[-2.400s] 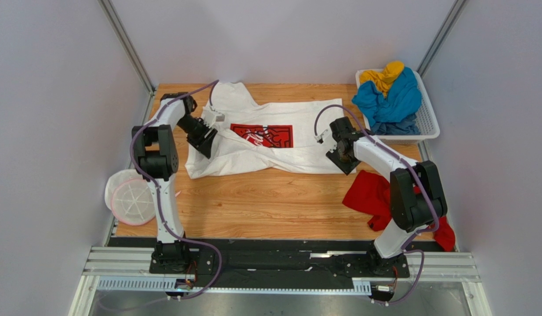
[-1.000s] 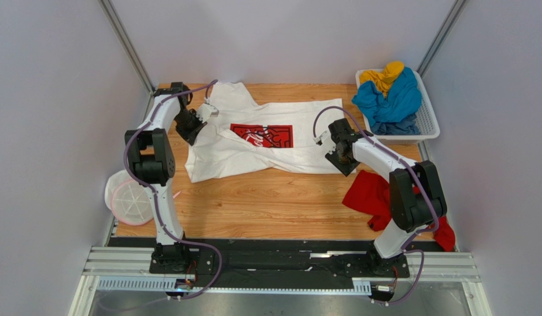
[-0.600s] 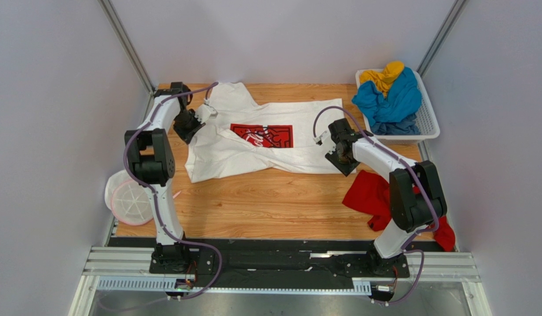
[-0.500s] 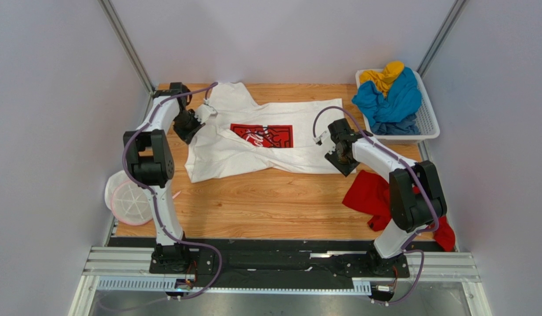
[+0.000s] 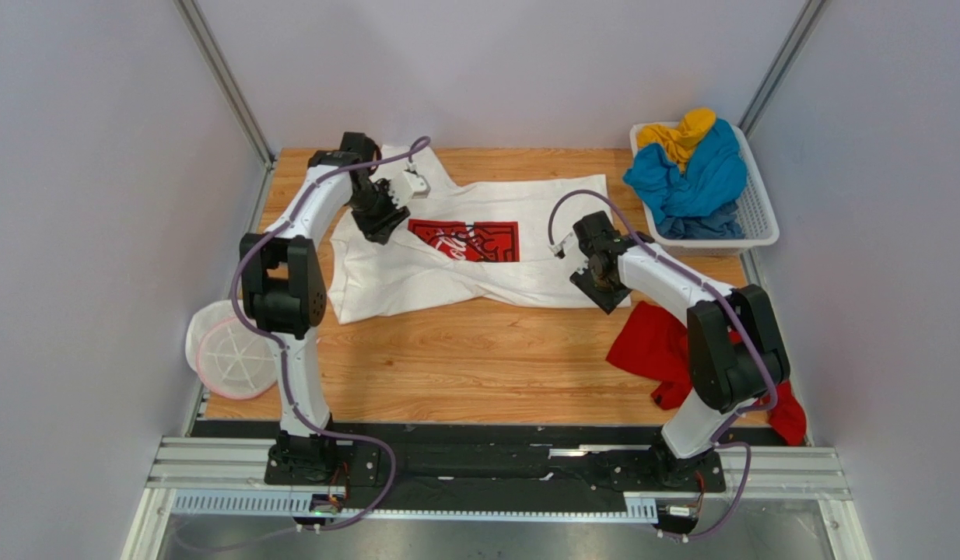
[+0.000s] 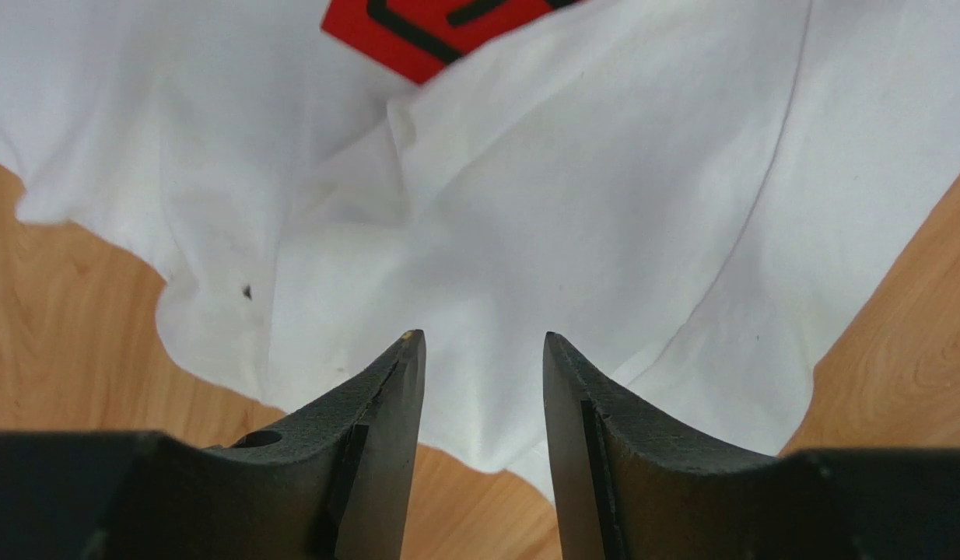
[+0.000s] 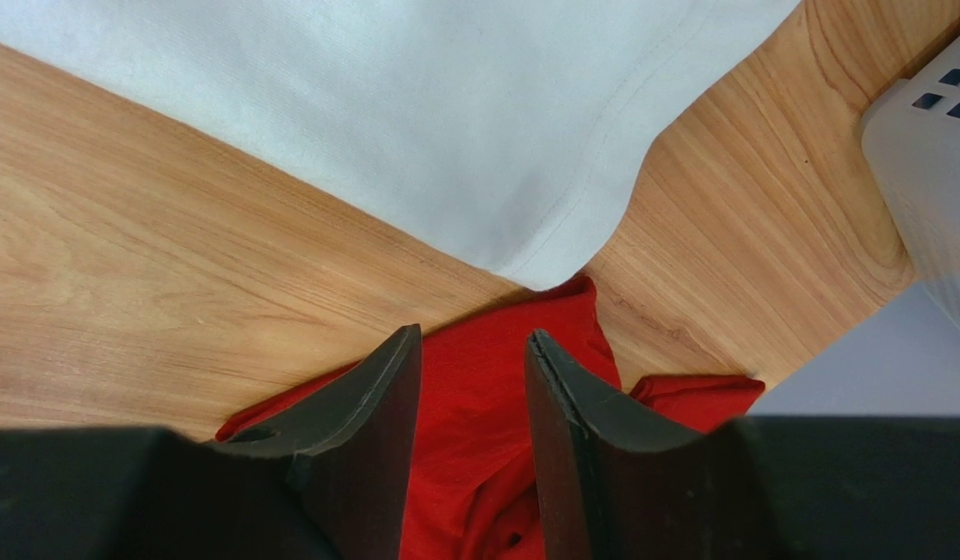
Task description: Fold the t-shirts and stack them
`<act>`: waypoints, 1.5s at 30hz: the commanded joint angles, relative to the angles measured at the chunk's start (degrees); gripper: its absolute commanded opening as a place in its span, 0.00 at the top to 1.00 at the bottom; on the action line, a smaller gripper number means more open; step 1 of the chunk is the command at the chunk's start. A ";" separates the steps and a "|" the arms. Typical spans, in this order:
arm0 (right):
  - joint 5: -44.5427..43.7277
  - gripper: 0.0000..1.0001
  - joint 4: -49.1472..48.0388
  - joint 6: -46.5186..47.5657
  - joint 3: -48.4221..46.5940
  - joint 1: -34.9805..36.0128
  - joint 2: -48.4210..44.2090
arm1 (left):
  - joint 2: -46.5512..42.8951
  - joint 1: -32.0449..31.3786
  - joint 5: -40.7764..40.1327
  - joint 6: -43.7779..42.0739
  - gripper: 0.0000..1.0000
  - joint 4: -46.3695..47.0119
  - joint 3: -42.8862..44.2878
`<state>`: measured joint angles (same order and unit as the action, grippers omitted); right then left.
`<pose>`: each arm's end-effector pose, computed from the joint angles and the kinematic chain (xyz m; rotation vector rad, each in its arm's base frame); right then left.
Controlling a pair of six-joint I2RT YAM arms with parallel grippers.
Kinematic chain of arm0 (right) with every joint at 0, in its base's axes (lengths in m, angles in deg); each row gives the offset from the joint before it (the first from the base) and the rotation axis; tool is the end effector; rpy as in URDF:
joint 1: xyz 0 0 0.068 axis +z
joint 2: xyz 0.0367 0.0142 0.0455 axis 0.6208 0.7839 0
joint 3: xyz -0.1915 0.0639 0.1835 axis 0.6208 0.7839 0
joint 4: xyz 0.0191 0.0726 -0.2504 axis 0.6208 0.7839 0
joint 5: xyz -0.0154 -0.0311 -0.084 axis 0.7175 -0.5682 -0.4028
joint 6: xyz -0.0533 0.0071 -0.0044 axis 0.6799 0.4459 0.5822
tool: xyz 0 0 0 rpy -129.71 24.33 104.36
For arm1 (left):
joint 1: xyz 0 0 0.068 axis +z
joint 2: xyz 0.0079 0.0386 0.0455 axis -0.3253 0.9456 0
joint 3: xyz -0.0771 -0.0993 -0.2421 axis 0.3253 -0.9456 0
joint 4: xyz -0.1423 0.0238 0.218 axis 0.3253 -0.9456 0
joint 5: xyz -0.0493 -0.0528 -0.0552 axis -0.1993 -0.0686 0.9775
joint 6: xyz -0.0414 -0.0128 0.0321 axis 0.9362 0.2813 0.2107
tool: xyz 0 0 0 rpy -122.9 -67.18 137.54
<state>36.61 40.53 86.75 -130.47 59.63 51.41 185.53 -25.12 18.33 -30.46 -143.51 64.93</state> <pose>0.2946 0.1053 0.1943 -1.1240 2.6449 -0.3673 0.4303 -0.0562 0.2397 1.3514 2.3834 -0.1955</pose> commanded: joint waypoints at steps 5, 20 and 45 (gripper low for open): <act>-1.84 0.58 0.11 -0.68 -2.02 0.19 -1.68 | 7.88 -1.43 2.78 -0.23 0.49 3.28 11.15; -2.46 0.58 -0.33 -0.95 -0.35 0.19 -2.03 | 12.55 -3.18 2.69 -2.26 0.49 4.52 14.41; -2.55 0.59 -0.94 -1.03 1.59 0.19 -3.44 | 15.72 -5.38 0.84 -3.22 0.99 3.81 15.64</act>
<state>34.91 40.64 86.67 -129.18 59.63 49.45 201.01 -29.88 18.20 -32.65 -139.67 78.05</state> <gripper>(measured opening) 0.415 0.155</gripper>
